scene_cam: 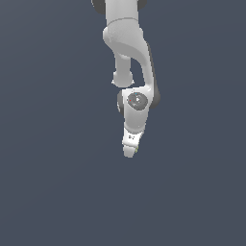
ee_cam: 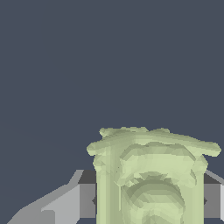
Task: Pick up the object and move it to a goal position.
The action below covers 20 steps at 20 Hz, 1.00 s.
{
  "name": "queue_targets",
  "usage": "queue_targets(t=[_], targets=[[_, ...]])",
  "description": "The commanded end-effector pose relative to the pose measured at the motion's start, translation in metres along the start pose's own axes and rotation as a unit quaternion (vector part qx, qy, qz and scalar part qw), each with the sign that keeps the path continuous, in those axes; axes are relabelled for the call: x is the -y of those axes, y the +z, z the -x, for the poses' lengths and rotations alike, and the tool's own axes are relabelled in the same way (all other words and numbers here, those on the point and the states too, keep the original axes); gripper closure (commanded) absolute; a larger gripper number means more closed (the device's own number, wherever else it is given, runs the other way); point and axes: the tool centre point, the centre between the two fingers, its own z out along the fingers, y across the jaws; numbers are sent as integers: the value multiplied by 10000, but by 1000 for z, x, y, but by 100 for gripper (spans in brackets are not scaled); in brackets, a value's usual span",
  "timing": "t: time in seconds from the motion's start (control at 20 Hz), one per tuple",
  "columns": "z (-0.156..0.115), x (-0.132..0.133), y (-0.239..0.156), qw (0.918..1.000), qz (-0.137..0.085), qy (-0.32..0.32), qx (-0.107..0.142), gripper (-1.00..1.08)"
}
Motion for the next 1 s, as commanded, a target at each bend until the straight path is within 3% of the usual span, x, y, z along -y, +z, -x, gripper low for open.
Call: queue_targets(t=[0.0, 0.5, 0.95], targets=[[0, 0, 1, 10000, -6, -1, 1, 108], [-1, -1, -5, 10000, 2, 0, 0, 108], [-12, -6, -54, 10000, 0, -4, 0, 108]])
